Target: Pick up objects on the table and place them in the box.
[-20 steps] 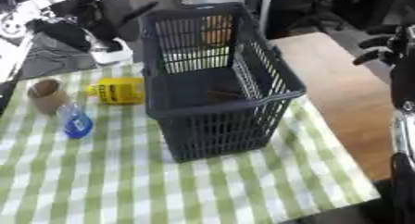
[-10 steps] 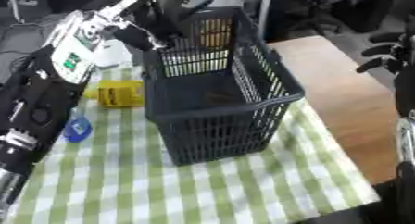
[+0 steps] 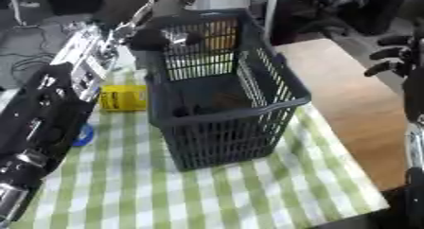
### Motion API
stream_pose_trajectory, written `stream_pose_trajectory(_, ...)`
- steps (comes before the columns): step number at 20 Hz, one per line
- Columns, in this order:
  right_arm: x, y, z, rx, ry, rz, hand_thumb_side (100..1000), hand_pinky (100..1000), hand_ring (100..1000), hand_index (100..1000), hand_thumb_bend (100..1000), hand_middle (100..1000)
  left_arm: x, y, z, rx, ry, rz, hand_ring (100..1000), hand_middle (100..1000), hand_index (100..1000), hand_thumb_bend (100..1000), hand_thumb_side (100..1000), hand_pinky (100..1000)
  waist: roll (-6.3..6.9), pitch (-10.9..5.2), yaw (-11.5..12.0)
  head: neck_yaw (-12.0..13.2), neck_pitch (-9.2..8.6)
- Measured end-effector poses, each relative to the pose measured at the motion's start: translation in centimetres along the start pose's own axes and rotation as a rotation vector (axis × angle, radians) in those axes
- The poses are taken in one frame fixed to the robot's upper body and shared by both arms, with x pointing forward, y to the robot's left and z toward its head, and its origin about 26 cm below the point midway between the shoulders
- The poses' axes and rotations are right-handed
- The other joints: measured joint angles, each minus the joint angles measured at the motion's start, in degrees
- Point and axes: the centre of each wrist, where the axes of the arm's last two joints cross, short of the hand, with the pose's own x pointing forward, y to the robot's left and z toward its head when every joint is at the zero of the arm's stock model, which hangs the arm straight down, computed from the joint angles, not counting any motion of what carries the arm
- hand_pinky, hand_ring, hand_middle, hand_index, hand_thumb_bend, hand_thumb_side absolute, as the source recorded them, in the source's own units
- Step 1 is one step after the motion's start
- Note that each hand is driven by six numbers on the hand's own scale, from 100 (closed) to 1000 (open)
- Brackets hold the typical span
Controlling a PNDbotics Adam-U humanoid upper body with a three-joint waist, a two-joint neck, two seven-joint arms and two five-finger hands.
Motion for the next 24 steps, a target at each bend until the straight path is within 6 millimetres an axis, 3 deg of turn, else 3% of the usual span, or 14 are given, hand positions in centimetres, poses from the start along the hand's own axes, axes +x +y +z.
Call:
stream_pose_trajectory(4,0.1,-0.1,-0.1,-0.009,-0.005,0.000,644,449,576,704,100,612,-3.3,0.7,4.7,0.174,0.157,0.158,762,764,803,670,744,693,0.00,0.00,1.06,-0.59,-0.21)
stream_pose_trajectory(10,0.1,-0.5,-0.2,-0.035,-0.002,0.003,649,448,576,703,100,612,-7.6,3.3,14.7,0.370,0.436,0.320,746,737,785,670,712,675,0.00,0.05,3.28,-1.41,-0.51)
stream_pose_trajectory(14,0.1,-0.6,-0.2,-0.043,0.002,0.004,649,448,576,703,100,612,-8.6,5.0,19.3,0.484,0.559,0.304,729,713,773,682,687,663,0.00,0.05,4.13,-1.44,-0.51)
stream_pose_trajectory(18,0.1,-0.7,-0.2,-0.052,0.004,0.006,648,450,577,703,100,612,-9.0,5.8,22.0,0.572,0.636,0.258,711,693,764,704,657,644,0.00,0.05,4.39,-0.22,-0.44)
stream_pose_trajectory(24,0.1,-0.8,-0.1,-0.059,0.004,0.007,650,449,577,703,100,612,-9.1,5.6,23.6,0.617,0.675,0.261,706,685,761,712,655,639,-0.04,0.06,4.52,1.37,-0.02)
